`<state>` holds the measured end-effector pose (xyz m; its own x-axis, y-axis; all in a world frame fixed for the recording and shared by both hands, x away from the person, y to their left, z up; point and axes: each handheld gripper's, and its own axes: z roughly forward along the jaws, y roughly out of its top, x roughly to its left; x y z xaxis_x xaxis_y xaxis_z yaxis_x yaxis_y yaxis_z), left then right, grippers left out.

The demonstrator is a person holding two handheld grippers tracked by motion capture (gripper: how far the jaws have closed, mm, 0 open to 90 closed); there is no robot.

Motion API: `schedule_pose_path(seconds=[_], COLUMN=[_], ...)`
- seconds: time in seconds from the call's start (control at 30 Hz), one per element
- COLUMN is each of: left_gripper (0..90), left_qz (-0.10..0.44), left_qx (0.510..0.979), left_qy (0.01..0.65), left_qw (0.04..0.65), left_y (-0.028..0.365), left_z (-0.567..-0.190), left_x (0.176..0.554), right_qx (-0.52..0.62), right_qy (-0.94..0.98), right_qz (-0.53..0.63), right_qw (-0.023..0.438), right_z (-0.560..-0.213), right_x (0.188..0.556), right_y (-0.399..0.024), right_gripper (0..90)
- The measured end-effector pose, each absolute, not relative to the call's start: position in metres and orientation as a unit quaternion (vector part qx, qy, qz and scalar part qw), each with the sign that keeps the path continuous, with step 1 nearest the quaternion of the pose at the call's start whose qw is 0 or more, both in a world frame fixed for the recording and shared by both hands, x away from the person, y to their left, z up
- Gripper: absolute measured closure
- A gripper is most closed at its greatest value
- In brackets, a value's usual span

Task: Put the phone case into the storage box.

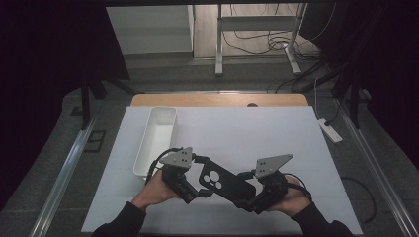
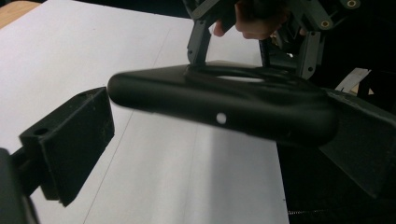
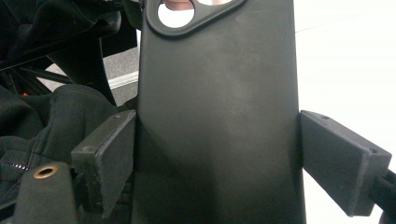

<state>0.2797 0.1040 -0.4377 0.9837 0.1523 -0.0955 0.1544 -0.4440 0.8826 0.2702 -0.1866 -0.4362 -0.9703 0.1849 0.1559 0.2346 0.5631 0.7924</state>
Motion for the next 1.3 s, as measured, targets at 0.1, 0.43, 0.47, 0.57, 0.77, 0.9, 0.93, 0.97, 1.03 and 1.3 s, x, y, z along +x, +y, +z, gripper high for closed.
schedule_pose_path(seconds=[0.1,0.43,0.47,0.57,0.77,0.9,0.93,0.97,1.03,1.3], left_gripper=[3.4,6.2,6.3,6.8,9.0,10.3,10.9,10.9,12.5,14.7], left_qz=[-0.008,-0.026,-0.029,-0.036,-0.051,-0.067,-0.067,-0.072,-0.075,-0.077], left_qx=[0.849,0.845,0.845,0.843,0.836,0.831,0.831,0.830,0.831,0.837], left_qy=[0.080,0.063,0.062,0.060,0.058,0.057,0.057,0.058,0.060,0.068], left_qw=[0.522,0.530,0.530,0.533,0.543,0.550,0.550,0.550,0.548,0.537], left_y=[0.1040,0.1041,0.1041,0.1042,0.1057,0.1074,0.1074,0.1076,0.1076,0.1075], left_z=[-0.4375,-0.4367,-0.4367,-0.4369,-0.4369,-0.4369,-0.4369,-0.4366,-0.4361,-0.4343], left_x=[0.2790,0.2776,0.2777,0.2779,0.2785,0.2797,0.2797,0.2800,0.2803,0.2813], right_qx=[-0.111,-0.096,-0.095,-0.092,-0.082,-0.078,-0.078,-0.077,-0.073,-0.069], right_qy=[-0.884,-0.885,-0.885,-0.885,-0.885,-0.884,-0.884,-0.884,-0.885,-0.887], right_qz=[-0.453,-0.454,-0.454,-0.454,-0.455,-0.458,-0.458,-0.458,-0.457,-0.455], right_qw=[0.031,0.040,0.041,0.041,0.047,0.049,0.049,0.050,0.049,0.034], right_z=[-0.4363,-0.4360,-0.4360,-0.4359,-0.4361,-0.4361,-0.4361,-0.4366,-0.4373,-0.4384], right_x=[0.2701,0.2684,0.2682,0.2678,0.2682,0.2685,0.2685,0.2684,0.2684,0.2679], right_y=[-0.1860,-0.1851,-0.1850,-0.1846,-0.1852,-0.1862,-0.1862,-0.1861,-0.1864,-0.1860], right_gripper=[15.1,15.0,15.0,15.0,15.0,14.9,14.9,14.9,14.8,14.4])
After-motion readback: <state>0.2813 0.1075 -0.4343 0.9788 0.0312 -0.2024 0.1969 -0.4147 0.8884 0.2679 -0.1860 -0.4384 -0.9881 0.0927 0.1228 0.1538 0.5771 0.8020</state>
